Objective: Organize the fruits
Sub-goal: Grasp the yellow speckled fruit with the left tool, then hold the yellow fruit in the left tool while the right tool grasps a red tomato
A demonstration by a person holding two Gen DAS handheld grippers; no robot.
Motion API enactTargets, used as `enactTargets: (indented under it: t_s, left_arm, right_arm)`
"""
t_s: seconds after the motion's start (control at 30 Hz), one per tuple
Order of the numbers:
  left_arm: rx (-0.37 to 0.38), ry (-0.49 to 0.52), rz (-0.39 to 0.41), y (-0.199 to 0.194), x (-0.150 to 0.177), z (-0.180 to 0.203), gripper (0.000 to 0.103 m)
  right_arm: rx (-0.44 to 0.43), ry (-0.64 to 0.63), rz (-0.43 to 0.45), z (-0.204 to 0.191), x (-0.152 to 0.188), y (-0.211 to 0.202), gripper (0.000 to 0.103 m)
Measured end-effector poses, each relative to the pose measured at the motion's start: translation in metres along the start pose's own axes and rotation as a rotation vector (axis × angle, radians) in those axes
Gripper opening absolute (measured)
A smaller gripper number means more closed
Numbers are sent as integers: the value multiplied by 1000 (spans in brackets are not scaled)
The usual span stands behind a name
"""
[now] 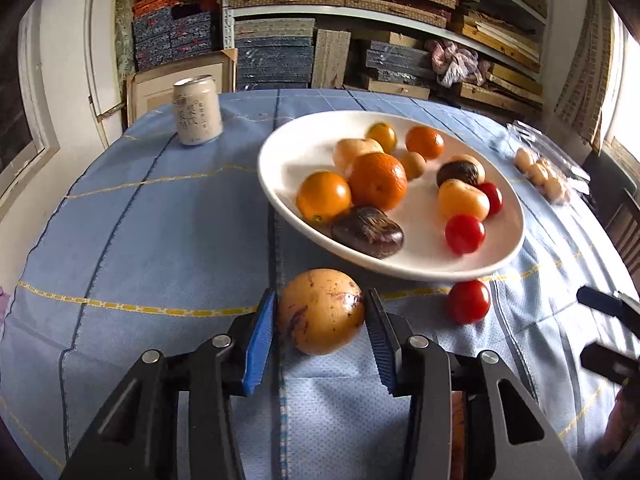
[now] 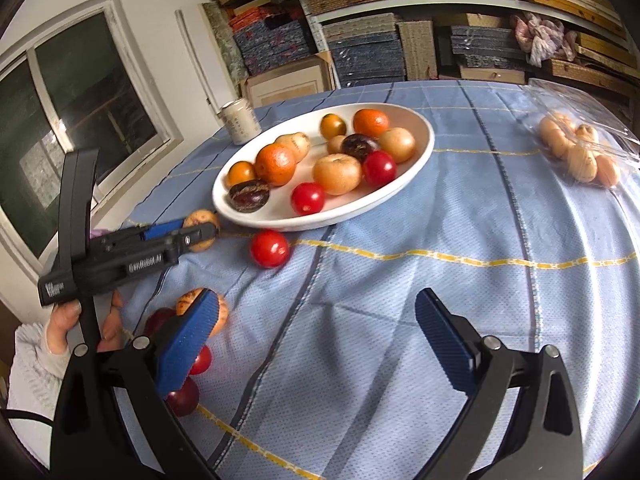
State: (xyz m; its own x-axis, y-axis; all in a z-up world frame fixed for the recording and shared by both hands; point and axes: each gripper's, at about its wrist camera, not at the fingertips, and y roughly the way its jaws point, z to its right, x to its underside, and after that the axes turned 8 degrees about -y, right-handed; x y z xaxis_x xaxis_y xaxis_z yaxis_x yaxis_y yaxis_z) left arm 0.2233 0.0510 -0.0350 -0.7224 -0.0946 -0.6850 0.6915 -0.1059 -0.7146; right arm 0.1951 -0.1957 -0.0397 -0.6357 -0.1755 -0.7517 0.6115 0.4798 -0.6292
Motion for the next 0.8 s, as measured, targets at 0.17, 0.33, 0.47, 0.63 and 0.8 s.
enactTargets:
  t_s: [0.17, 0.33, 0.47, 0.63, 0.8]
  left_arm:
    - [-10, -60, 28, -10, -8, -19, 45]
    - [4, -115, 25, -14, -13, -34, 45]
    - [25, -136, 18, -15, -14, -38, 45]
    - [42, -138, 16, -18, -15, -37, 45]
    - [43, -128, 9, -16, -14, -32, 45]
  right_arm:
    - [25, -94, 8, -26, -2, 4, 96]
    - [104, -242, -53, -61, -16, 28, 77]
    - [95, -267, -84, -73, -25, 52, 68]
    - [63, -210, -97, -66, -33, 69, 54]
    - [36, -150, -102, -54, -37, 74, 44]
